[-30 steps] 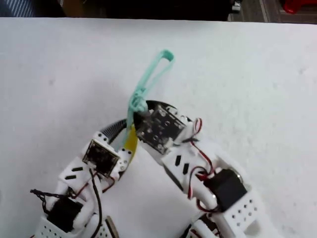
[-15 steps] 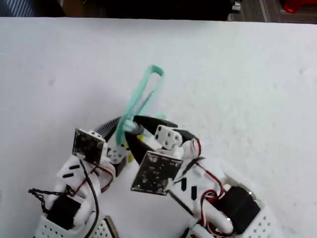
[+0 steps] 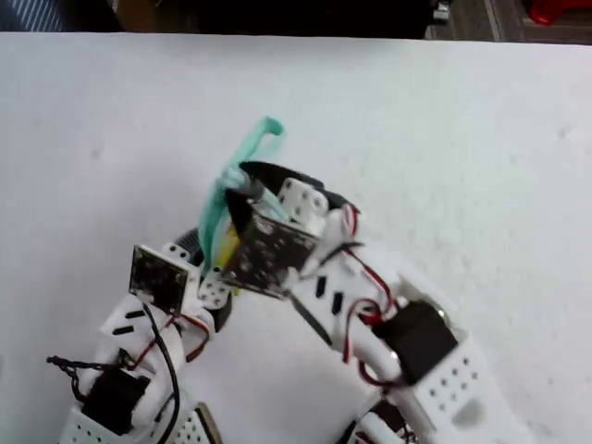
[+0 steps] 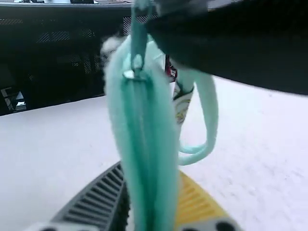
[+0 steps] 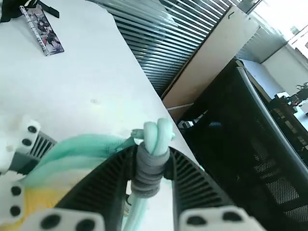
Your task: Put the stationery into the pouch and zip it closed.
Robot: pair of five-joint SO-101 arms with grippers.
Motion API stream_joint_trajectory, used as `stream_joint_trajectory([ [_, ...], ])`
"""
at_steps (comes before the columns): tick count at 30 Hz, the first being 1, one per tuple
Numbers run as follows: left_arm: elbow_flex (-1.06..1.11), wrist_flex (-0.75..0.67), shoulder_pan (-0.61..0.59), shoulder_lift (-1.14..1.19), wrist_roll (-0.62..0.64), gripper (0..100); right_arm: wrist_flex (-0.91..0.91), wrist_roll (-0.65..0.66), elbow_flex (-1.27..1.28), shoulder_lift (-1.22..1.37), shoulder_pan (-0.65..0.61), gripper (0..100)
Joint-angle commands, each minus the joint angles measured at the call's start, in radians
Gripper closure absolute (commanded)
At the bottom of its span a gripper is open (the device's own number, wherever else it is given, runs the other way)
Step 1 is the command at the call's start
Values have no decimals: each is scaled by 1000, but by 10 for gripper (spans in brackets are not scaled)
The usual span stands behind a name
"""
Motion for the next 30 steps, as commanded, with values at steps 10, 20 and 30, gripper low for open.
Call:
stream_joint_trajectory([
  [10, -15, 0, 10, -12, -78, 979, -25, 15, -213, 274, 223, 981],
  [20, -15, 2, 10, -12, -80, 979, -107, 15, -215, 378, 341, 981],
  [30, -20, 35, 18, -12, -155, 980, -186, 11, -325, 542, 357, 981],
])
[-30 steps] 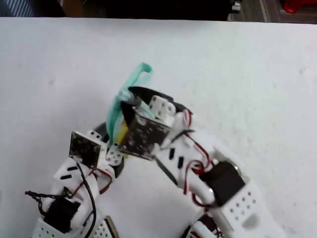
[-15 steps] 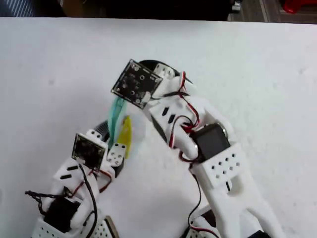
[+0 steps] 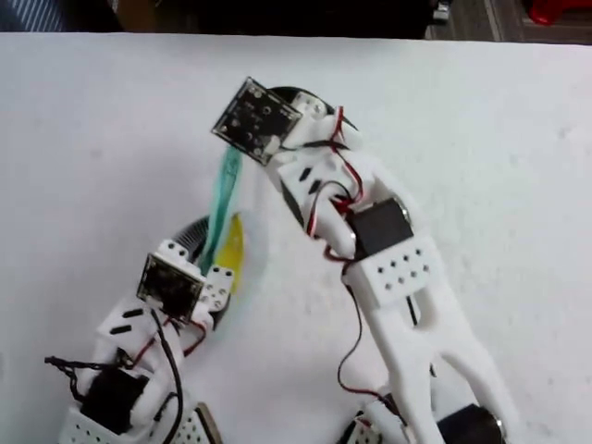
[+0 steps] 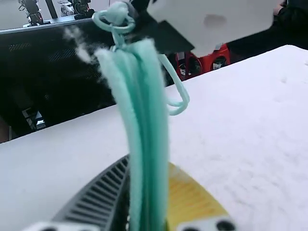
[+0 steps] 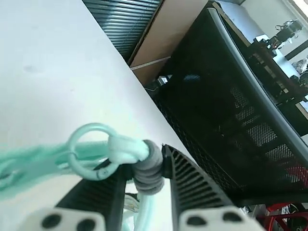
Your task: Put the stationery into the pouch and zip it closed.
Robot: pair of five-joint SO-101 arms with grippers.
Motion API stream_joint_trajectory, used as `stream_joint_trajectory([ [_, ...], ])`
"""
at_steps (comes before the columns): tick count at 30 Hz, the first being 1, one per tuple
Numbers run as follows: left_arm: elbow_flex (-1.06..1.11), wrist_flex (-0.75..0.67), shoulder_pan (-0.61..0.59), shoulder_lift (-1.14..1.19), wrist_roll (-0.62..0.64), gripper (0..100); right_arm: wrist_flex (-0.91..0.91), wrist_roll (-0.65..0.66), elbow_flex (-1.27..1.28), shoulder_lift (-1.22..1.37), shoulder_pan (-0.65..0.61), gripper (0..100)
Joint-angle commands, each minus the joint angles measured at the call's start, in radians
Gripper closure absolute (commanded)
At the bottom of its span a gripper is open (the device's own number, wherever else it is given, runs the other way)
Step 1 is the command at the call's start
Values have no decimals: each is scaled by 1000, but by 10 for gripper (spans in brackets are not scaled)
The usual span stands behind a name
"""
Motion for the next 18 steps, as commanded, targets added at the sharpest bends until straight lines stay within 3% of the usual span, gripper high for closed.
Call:
stream_joint_trajectory([
  [1, -18, 31, 19, -12, -14, 980, -25, -2, -112, 74, 59, 981],
  [18, -20, 46, 19, -12, -55, 980, -4, 2, -315, 406, 170, 981],
])
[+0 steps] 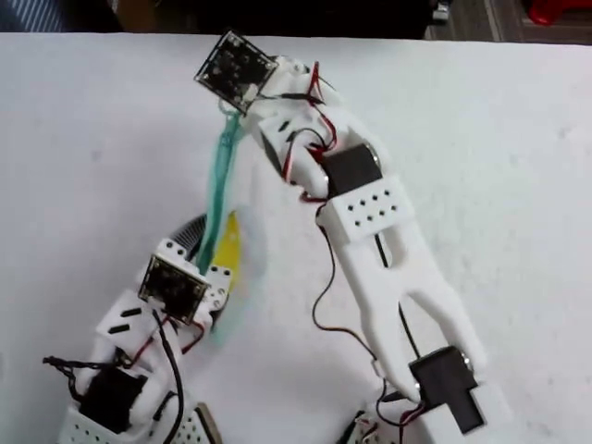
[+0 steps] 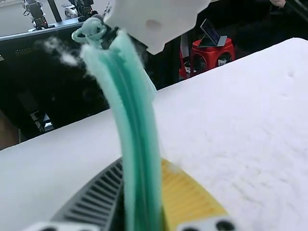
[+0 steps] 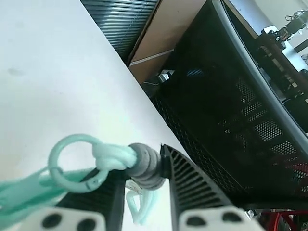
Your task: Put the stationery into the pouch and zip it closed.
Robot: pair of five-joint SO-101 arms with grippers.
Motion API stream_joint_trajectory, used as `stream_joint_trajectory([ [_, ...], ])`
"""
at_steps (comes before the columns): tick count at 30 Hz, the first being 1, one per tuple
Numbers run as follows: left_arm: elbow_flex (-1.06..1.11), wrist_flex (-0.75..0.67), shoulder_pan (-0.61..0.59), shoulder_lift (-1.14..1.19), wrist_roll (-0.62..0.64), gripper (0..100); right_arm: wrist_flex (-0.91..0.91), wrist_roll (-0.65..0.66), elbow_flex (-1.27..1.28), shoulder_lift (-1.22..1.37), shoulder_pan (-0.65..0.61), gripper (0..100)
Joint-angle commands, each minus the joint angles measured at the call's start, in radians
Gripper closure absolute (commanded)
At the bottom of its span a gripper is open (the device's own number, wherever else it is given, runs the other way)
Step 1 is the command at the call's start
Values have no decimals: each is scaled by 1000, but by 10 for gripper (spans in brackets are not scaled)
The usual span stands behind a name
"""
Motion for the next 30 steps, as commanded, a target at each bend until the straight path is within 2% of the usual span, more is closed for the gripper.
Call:
stream_joint_trajectory([
  [1, -18, 38, 21, -10, -12, 980, -4, 2, -37, 41, 136, 981],
  [9, -18, 38, 19, -10, -9, 980, -4, 3, -32, 45, 232, 981],
  [12, -18, 38, 15, -10, -8, 980, -4, 5, -32, 45, 243, 981],
  [18, -18, 37, 13, -10, -6, 980, -15, 87, 20, 45, 262, 981],
  [30, -18, 38, 13, -10, -5, 980, -47, 87, 26, 45, 320, 981],
])
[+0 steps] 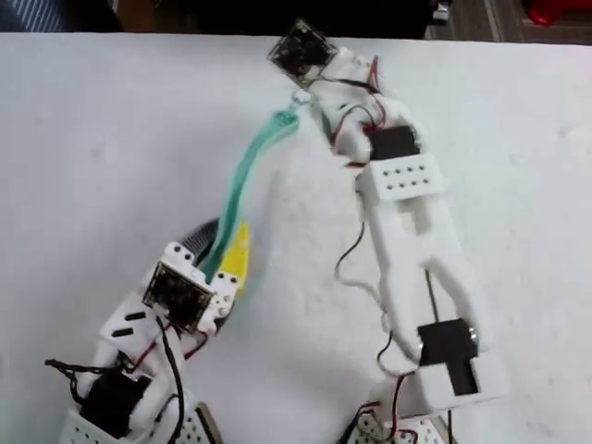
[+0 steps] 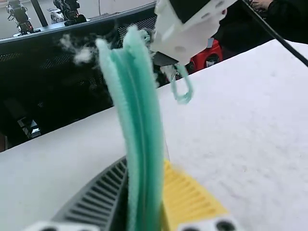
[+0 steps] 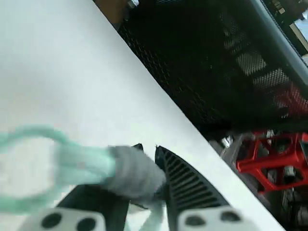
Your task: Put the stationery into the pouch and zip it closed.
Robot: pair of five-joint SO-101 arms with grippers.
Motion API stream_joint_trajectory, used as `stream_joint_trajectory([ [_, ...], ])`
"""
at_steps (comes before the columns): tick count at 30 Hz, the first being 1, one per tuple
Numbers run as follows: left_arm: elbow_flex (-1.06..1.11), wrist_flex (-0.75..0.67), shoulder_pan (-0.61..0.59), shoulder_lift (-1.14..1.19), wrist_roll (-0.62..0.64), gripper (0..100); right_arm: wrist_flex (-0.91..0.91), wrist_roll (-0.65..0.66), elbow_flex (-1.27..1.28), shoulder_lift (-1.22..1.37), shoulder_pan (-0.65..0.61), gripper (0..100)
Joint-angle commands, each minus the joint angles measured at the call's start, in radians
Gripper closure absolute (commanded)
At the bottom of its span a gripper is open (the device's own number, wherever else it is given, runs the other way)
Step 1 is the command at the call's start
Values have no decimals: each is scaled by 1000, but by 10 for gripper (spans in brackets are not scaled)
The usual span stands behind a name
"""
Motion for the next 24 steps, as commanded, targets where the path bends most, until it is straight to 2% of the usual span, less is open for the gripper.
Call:
stream_joint_trajectory([
  [1, -20, 35, 2, 1, -3, 980, -27, 8, -9, -15, 77, 981],
  [8, -20, 34, 2, 1, -3, 980, -19, 6, -9, -15, 76, 981],
  [11, -14, 26, 2, 1, -5, 978, 48, 6, -11, -25, 70, 970],
  [13, -14, 26, 2, 1, -6, 977, 114, 6, -15, -31, 61, 925],
  [16, -14, 0, -10, 1, -5, 976, 216, 6, -8, -65, 59, 798],
  [19, -18, -46, -82, 1, -2, 976, 337, 14, -8, -105, 54, 703],
  [24, -21, -106, -131, 1, -2, 978, 507, 6, -8, -202, 67, 727],
])
